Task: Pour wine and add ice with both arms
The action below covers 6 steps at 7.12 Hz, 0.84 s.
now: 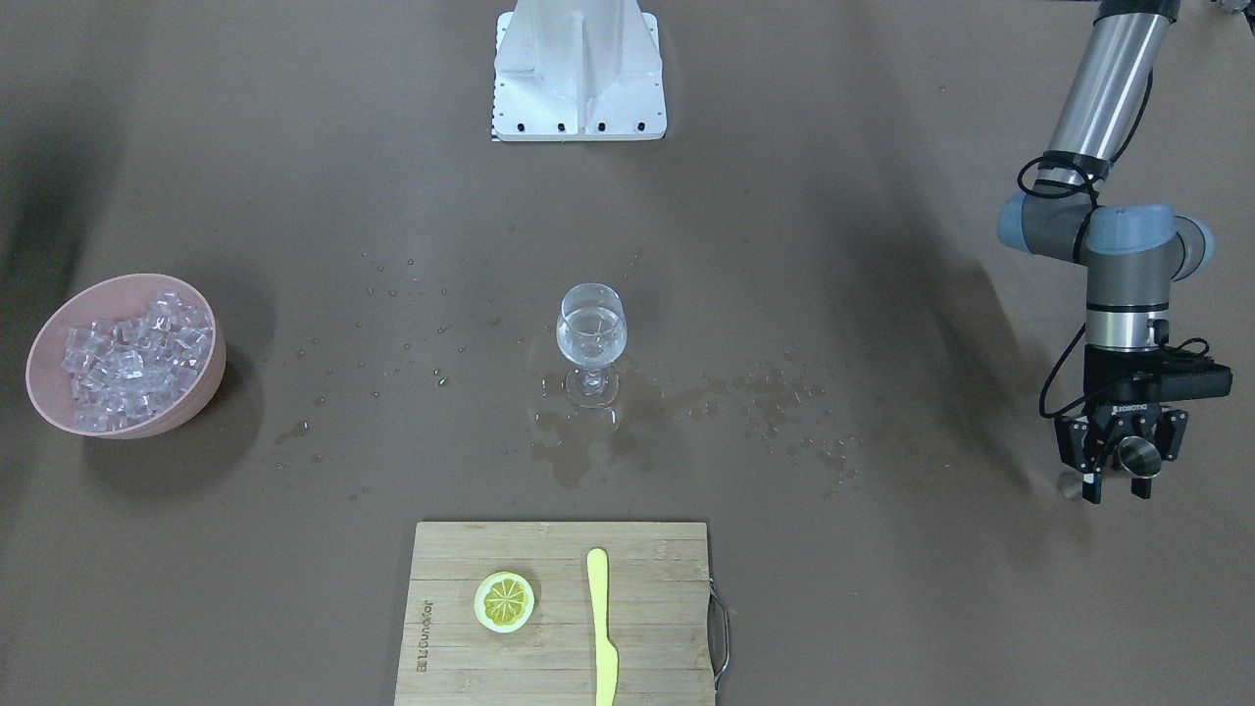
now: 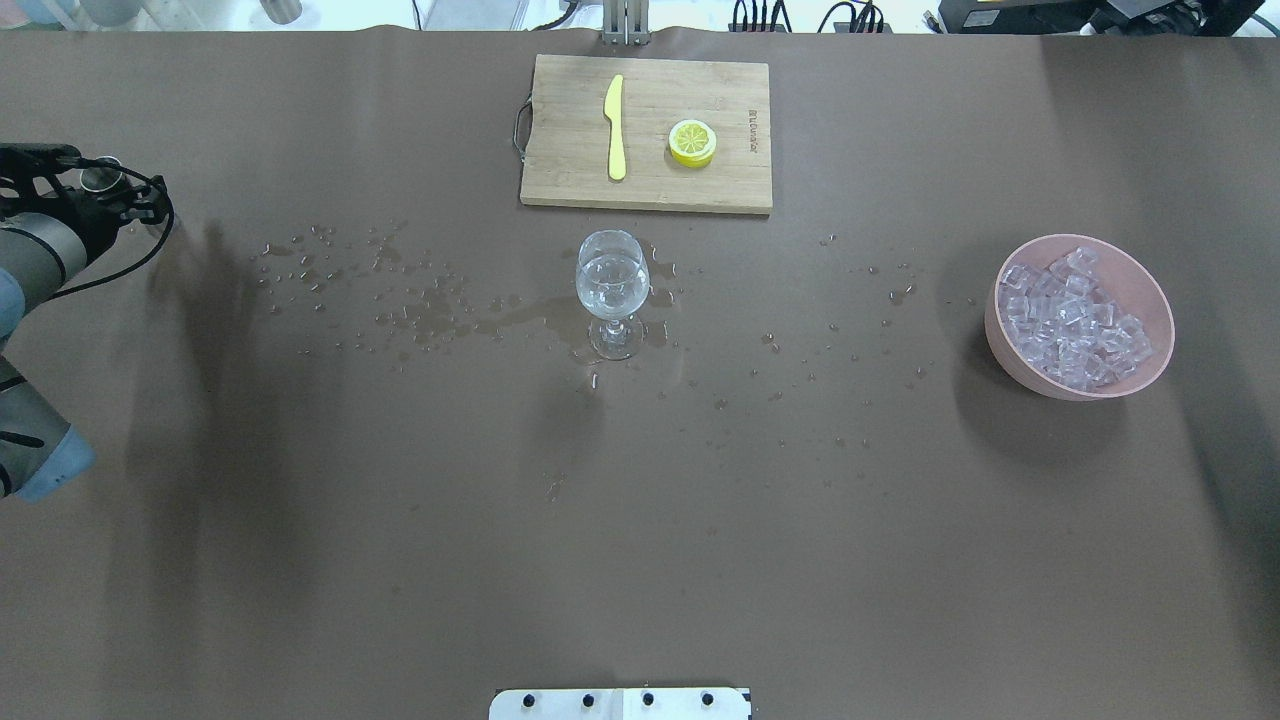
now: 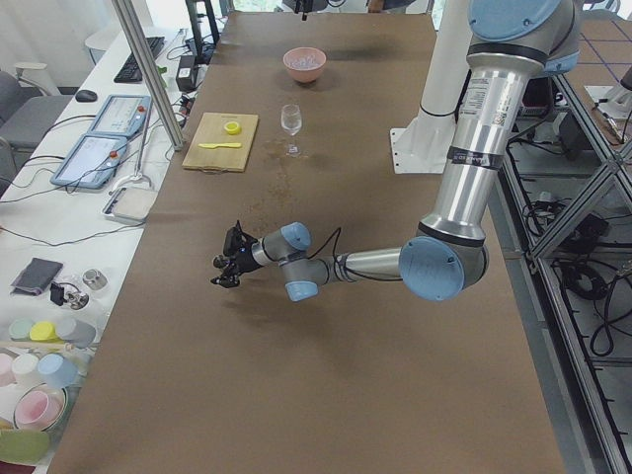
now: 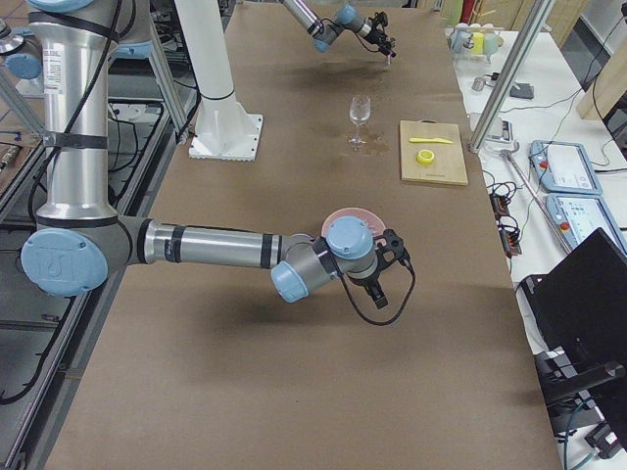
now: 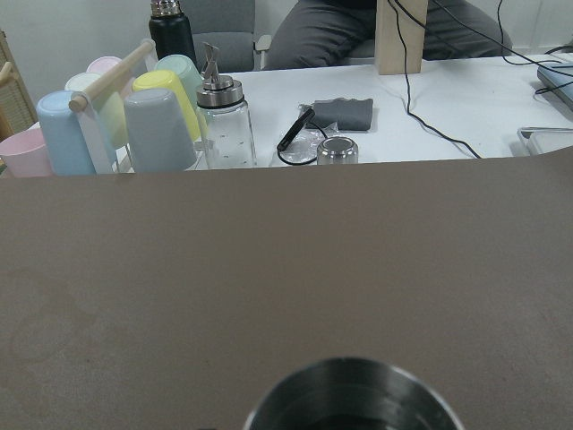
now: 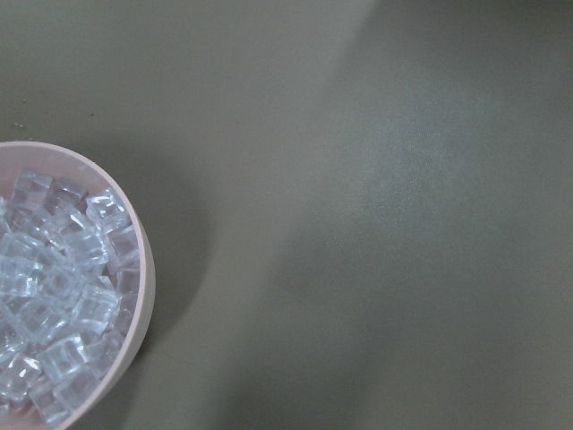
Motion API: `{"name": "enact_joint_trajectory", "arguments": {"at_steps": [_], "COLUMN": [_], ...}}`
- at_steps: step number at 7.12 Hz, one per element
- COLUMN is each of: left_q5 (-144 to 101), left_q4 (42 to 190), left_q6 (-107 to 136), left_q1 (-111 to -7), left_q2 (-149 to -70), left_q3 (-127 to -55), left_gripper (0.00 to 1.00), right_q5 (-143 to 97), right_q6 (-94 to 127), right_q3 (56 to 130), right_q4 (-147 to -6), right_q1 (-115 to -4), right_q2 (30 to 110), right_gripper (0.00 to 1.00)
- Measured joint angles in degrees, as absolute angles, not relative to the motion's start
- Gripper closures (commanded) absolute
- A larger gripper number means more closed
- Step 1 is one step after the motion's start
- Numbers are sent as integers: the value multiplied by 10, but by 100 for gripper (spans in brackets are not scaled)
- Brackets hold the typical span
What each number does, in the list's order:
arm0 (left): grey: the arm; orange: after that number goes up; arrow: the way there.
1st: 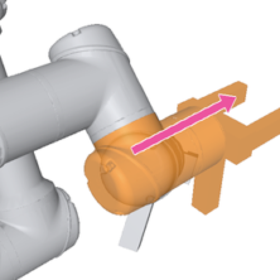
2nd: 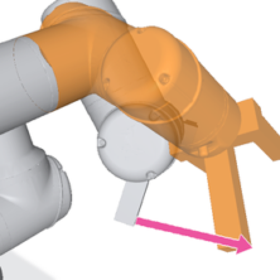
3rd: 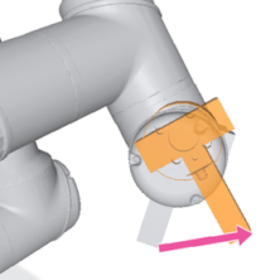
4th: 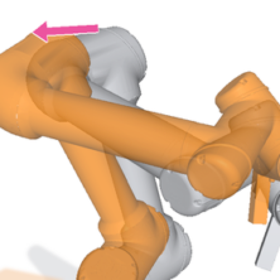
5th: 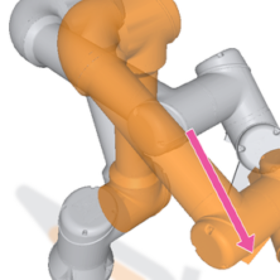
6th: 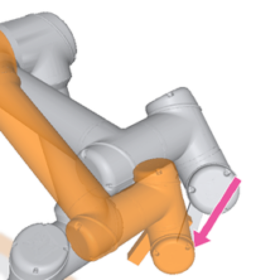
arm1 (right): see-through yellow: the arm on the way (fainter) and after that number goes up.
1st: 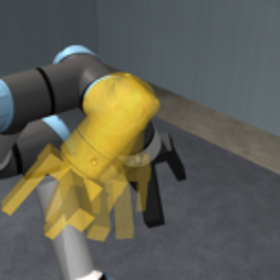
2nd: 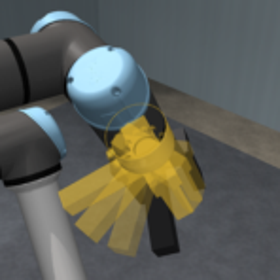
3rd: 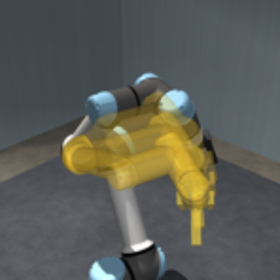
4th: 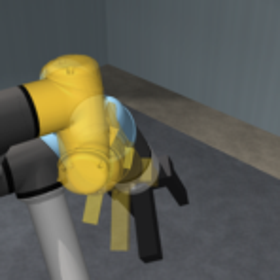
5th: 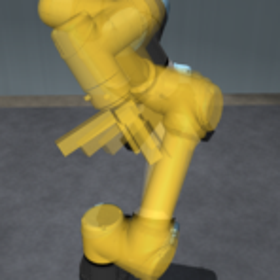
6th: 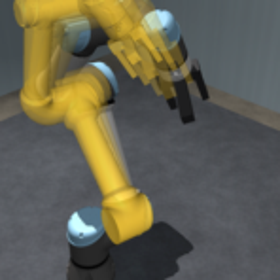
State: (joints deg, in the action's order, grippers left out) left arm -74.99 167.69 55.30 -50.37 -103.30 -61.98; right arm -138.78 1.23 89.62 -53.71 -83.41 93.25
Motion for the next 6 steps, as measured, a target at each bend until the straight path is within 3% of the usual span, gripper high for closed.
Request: {"name": "enact_joint_trajectory", "arguments": {"at_steps": [3, 6], "left_q5": [-754, -756], "left_q4": [1677, 1677], "left_q6": [548, 547], "left_q1": [-504, -504], "left_q2": [-1033, -1037], "left_q3": [-631, -702], "left_gripper": [100, 100], "right_q5": [-1388, -1385], "right_q6": [12, 12], "right_q3": [902, 900], "right_q4": [-537, -528], "right_q1": [-834, -834], "right_q2": [932, 915], "right_gripper": [0, 0]}}
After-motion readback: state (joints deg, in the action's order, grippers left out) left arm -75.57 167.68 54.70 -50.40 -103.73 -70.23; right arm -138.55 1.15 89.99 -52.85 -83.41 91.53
